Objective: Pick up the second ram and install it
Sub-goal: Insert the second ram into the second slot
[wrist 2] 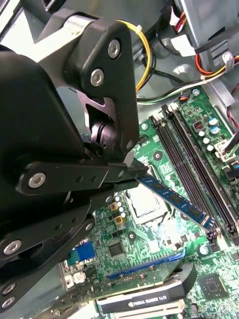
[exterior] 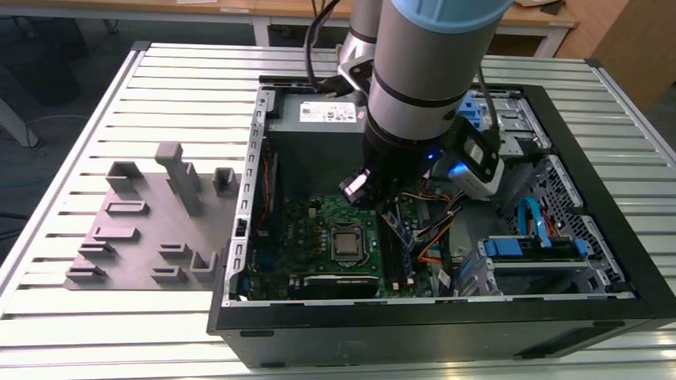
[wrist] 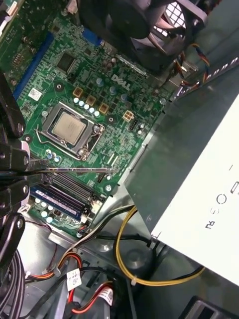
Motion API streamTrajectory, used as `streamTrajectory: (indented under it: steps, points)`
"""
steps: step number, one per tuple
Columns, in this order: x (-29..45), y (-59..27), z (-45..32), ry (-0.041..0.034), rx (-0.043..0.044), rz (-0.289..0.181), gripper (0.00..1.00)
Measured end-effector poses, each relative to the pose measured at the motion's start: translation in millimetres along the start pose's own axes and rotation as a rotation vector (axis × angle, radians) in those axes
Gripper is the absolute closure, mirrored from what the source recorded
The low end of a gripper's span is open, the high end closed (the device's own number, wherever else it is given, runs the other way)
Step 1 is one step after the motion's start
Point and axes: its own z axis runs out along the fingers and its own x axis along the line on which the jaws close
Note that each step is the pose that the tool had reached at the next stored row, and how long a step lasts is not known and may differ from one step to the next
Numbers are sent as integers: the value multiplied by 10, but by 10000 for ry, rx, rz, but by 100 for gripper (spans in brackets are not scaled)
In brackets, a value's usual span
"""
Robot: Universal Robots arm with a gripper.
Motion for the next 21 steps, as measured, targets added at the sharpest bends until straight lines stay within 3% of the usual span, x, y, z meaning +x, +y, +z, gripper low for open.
streamTrajectory:
  steps: [21]
  points:
    - [0,0,1,-129,117,1364,89]
